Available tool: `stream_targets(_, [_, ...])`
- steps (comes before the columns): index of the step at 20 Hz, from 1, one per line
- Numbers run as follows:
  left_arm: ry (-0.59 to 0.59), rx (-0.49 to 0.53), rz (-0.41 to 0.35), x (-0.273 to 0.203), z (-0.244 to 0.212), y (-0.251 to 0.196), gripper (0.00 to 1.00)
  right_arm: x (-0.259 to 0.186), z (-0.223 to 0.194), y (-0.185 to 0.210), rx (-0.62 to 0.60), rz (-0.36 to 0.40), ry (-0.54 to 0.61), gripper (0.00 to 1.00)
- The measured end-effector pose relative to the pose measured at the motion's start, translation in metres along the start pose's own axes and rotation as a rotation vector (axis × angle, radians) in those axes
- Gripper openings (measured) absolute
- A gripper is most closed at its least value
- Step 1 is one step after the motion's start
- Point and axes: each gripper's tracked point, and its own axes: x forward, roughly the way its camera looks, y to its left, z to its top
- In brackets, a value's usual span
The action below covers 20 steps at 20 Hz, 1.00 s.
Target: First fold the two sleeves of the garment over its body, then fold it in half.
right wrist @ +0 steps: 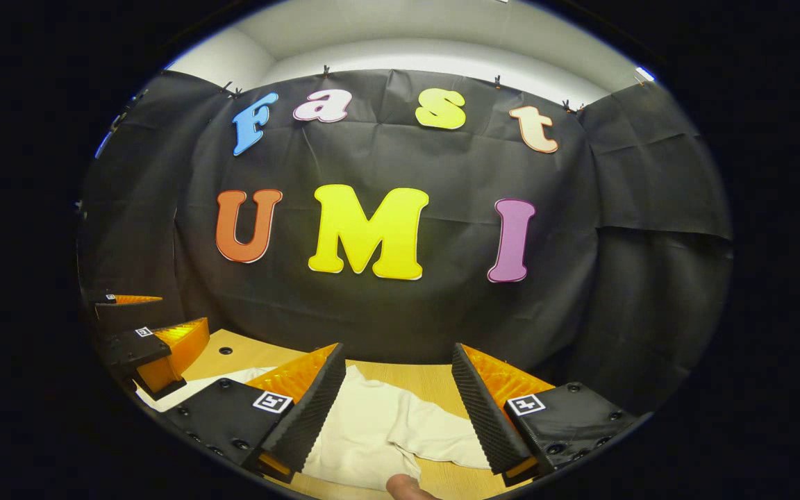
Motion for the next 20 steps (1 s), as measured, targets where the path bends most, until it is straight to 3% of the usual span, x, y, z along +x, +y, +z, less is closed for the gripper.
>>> stream_targets(5, [0.006,0.001,0.0,0.001,-0.001,-0.008,0.99,0.01,-0.006,-0.021,0.015,-0.032,0.02,0.96])
stream_targets(10, [0.015,-0.004,0.007,-0.001,-0.002,-0.023,0.99,0.032,-0.04,-0.101,0.028,-0.165,0.059,0.98])
stream_targets(11, [0.017,0.0,0.014,-0.002,-0.001,-0.025,0.94,0.037,-0.053,-0.122,0.033,-0.201,0.078,0.97])
stream_targets(12, [0.021,0.005,0.023,-0.002,-0.003,-0.028,0.99,0.041,-0.071,-0.142,0.039,-0.231,0.105,0.97])
stream_targets(15, [0.051,-0.007,0.051,-0.004,-0.008,-0.036,0.99,0.046,-0.14,-0.203,0.046,-0.315,0.228,0.97])
stream_targets(20, [0.04,-0.032,0.102,-0.008,-0.001,-0.05,0.99,0.024,-0.284,-0.304,0.136,-0.496,0.528,1.0])
